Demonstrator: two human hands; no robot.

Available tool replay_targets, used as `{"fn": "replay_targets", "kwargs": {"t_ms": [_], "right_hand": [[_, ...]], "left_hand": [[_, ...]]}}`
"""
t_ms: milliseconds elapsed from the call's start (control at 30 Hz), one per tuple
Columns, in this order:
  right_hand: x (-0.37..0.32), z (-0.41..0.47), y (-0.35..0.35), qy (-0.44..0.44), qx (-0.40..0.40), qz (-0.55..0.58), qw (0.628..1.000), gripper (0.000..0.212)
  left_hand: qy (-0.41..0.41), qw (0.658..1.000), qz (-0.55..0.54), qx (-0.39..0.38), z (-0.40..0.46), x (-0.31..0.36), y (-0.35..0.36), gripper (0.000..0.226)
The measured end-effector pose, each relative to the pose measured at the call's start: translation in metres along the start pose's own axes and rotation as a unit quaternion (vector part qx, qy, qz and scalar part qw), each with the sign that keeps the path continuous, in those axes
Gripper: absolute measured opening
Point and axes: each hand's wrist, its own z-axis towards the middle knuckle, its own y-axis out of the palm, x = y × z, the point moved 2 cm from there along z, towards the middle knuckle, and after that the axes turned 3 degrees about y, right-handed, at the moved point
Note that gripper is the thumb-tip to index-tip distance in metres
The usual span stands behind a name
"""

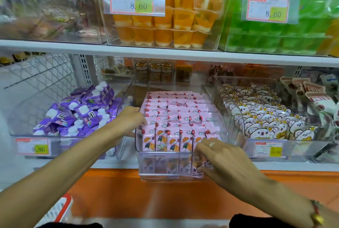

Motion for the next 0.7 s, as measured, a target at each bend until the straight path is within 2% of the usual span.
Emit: {"fn": "replay_targets", "kwargs": {"t_ms": [167,367,467,700], "right_hand": [[0.011,0.009,-0.016,0.036,0.032,0.021,0.999,0.034],[0.015,0.017,-0.022,0.037,0.077,0.018,0.996,0.038],[0.022,0.033,-0.014,0.03,0.074,0.015,0.997,0.034],[0.035,0.048,0.011,0.051,0.019,-0.001,0.999,0.022]], "left_hand": [[0.008,0.998,-0.058,0.006,0.001,0.015,-0.006,0.024],[0.079,0.995,-0.054,0.02,0.001,0.039,-0.016,0.028],[0.108,0.993,-0.037,0.041,0.012,0.047,-0.015,0.028],[0.04,0.996,-0.07,0.034,0.029,0.032,0.003,0.029]]}}
